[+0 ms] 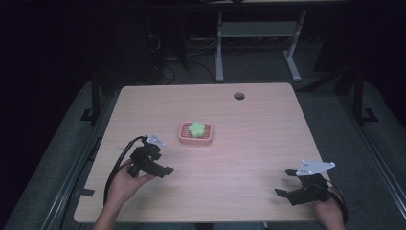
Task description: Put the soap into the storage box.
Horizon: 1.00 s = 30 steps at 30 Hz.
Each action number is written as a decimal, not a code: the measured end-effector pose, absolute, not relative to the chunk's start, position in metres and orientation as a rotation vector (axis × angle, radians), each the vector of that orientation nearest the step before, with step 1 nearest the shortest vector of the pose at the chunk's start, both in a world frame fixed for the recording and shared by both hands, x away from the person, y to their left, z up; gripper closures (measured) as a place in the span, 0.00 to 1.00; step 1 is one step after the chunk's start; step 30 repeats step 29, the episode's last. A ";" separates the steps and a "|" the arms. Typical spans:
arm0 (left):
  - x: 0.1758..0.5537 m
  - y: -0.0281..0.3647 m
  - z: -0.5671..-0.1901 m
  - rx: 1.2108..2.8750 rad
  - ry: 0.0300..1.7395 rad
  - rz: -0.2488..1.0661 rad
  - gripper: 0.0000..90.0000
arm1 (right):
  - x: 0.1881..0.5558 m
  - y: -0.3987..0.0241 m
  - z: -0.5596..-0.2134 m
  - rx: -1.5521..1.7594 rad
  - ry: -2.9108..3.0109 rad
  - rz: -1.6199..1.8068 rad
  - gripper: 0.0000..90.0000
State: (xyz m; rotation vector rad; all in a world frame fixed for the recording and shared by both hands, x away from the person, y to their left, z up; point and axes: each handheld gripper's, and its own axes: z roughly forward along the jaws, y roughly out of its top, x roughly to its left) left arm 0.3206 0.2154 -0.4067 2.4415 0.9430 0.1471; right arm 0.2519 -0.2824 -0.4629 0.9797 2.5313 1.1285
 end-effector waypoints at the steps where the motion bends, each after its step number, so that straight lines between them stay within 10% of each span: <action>1: 0.319 0.217 -0.407 2.442 0.944 0.144 0.25 | 0.252 -0.283 -0.463 0.978 2.531 1.127 0.15; 30: 0.278 0.241 -0.425 2.391 0.976 0.193 0.25 | 0.253 -0.284 -0.466 1.003 2.528 1.118 0.15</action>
